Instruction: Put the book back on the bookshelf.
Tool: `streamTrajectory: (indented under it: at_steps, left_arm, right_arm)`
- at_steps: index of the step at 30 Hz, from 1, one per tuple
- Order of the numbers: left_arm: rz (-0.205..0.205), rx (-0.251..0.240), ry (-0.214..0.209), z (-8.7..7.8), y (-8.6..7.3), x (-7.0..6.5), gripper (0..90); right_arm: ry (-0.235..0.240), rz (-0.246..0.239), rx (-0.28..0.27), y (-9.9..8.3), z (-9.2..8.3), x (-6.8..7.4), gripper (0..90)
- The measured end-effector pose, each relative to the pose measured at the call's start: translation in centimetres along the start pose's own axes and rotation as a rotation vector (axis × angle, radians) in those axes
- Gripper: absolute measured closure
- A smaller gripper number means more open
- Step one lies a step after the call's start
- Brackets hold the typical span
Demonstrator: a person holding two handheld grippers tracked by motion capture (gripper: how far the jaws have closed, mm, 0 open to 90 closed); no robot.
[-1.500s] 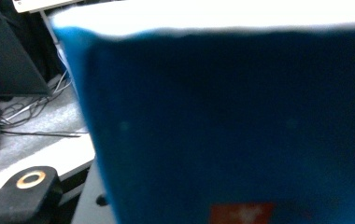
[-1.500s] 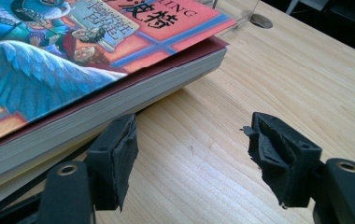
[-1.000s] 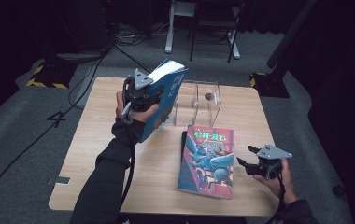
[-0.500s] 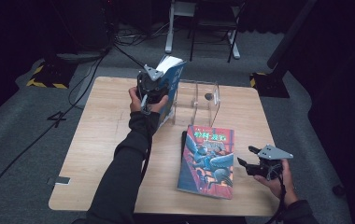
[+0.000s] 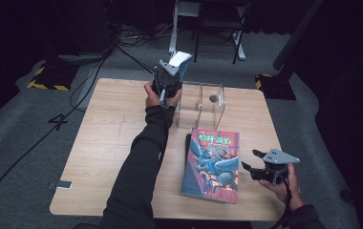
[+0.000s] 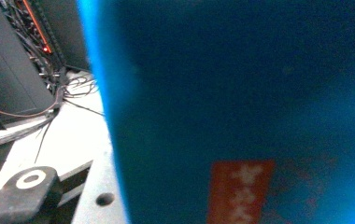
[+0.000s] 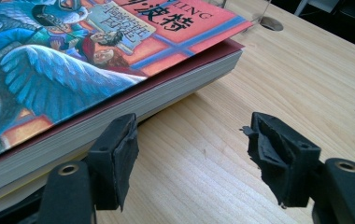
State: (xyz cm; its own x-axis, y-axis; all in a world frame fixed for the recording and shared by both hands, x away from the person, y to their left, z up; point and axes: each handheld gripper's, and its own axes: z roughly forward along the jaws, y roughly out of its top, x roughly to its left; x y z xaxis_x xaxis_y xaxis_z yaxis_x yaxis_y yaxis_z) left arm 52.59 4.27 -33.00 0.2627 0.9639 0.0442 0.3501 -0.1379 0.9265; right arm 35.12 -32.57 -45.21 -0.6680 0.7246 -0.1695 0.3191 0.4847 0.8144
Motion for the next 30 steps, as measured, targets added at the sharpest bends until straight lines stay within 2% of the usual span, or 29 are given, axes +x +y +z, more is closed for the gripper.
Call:
streamTrajectory:
  at_steps: [5, 9, 14, 17, 22, 25, 30]
  left_arm:
    - [-0.008, 0.006, 0.016, 1.1, 0.0, 0.0, 60.4]
    - [-0.021, -0.018, 0.021, 1.5, -0.3, 0.2, 60.4]
    - [-0.017, -0.031, 0.027, 1.9, -0.5, 0.4, 60.4]
    - [-0.032, -0.065, 0.008, 2.1, -1.1, 0.6, 60.4]
    - [-0.057, -0.08, -0.018, 1.9, -2.1, 0.7, 60.3]
    - [-0.043, -0.081, -0.036, 1.5, -2.6, 0.7, 60.2]
    - [-0.06, -0.079, -0.058, 0.6, -3.4, 1.3, 59.6]
  right_arm:
    - [0.005, -0.001, 0.004, 0.0, -0.1, 0.0, 34.1]
    - [0.005, 0.007, -0.006, 0.0, -0.3, -0.1, 34.2]
    - [0.009, 0.005, 0.003, 0.0, 0.0, 0.0, 34.2]
    - [0.01, -0.001, -0.002, 0.1, -0.1, 0.1, 34.2]
    - [0.011, 0.004, -0.002, 0.0, -0.1, 0.0, 34.2]
    - [0.012, 0.005, -0.003, 0.0, -0.1, 0.0, 34.2]
    - [0.015, 0.002, -0.003, 0.0, -0.1, 0.1, 34.2]
